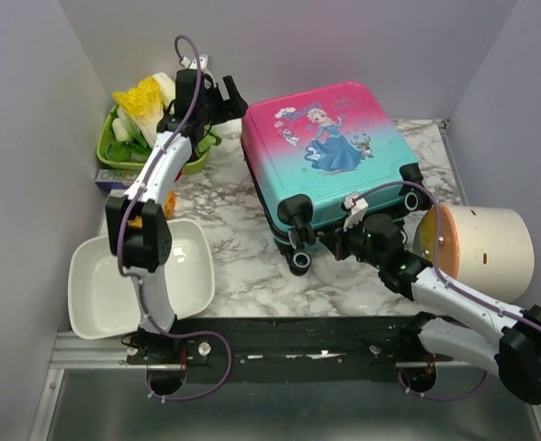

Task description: Open, take out, and arrange the luggage

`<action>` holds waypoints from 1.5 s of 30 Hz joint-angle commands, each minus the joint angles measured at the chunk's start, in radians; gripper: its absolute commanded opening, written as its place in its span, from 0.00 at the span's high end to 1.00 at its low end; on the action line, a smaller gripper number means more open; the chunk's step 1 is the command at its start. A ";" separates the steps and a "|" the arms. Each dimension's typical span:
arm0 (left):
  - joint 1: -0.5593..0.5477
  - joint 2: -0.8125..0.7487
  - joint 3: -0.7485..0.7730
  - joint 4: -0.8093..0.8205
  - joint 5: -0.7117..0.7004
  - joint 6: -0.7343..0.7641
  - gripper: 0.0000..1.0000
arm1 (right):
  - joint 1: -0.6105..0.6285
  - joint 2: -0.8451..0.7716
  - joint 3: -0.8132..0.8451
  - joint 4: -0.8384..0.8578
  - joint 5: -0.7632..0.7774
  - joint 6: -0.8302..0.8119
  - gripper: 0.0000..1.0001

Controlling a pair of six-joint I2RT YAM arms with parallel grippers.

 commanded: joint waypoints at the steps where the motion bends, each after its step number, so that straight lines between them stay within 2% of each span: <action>1: 0.049 0.279 0.371 -0.145 0.368 0.135 0.01 | -0.030 -0.055 0.029 0.019 0.098 -0.018 0.99; 3: 0.058 0.391 0.521 -0.202 0.394 0.164 0.01 | -0.031 -0.063 0.029 0.010 0.105 -0.024 0.99; 6: 0.063 0.463 0.577 -0.157 0.447 0.136 0.01 | -0.031 -0.062 0.038 -0.011 0.125 -0.031 0.99; 7: 0.063 0.471 0.571 -0.134 0.457 0.126 0.01 | -0.031 -0.059 0.038 -0.013 0.129 -0.031 0.99; 8: 0.063 0.477 0.559 -0.107 0.544 0.115 0.01 | -0.031 -0.052 0.038 -0.013 0.129 -0.030 0.99; 11: 0.060 0.484 0.490 0.005 0.678 0.067 0.01 | -0.031 -0.042 0.037 -0.014 0.144 -0.027 0.99; 13: 0.055 0.474 0.446 0.032 0.713 0.055 0.01 | -0.031 -0.042 0.040 -0.016 0.132 -0.039 0.99; 14: 0.052 0.464 0.418 0.045 0.732 0.060 0.01 | -0.031 -0.043 0.040 -0.016 0.103 -0.050 0.99; 15: 0.049 0.450 0.348 0.080 0.741 0.061 0.01 | -0.031 -0.054 0.028 0.019 -0.024 -0.118 0.99; 18: 0.031 0.398 0.272 0.069 0.656 0.093 0.01 | -0.016 -0.084 -0.021 0.168 -0.254 -0.172 0.99; 20: 0.017 0.399 0.281 0.020 0.599 0.122 0.02 | 0.031 -0.077 -0.017 0.188 -0.273 -0.174 0.99; 21: 0.014 0.404 0.298 -0.027 0.577 0.124 0.03 | 0.053 -0.066 0.000 0.170 -0.261 -0.245 0.99; 23: 0.009 0.416 0.298 -0.050 0.525 0.112 0.05 | 0.129 -0.019 0.034 0.164 -0.203 -0.287 0.99; 26: 0.006 0.410 0.240 -0.012 0.459 0.034 0.07 | 0.185 0.035 0.041 0.226 -0.163 -0.318 0.99; 30: 0.000 0.389 0.148 0.066 0.375 -0.058 0.07 | 0.246 0.066 0.008 0.441 -0.154 -0.329 0.99; 33: -0.006 0.355 0.075 0.156 0.365 -0.126 0.08 | 0.277 0.116 0.012 0.585 -0.141 -0.282 0.99; 38: -0.032 0.309 0.036 0.189 0.329 -0.160 0.10 | 0.350 0.207 0.063 0.659 -0.099 -0.246 0.99; 41: -0.041 0.277 -0.010 0.210 0.312 -0.172 0.07 | 0.361 0.270 0.000 0.882 -0.048 -0.119 0.99; 42: -0.046 0.266 -0.041 0.219 0.298 -0.177 0.07 | 0.367 0.287 -0.011 0.976 0.020 -0.060 0.99; 45: -0.060 0.238 -0.076 0.242 0.264 -0.169 0.06 | 0.404 0.351 0.027 1.026 0.076 -0.047 0.99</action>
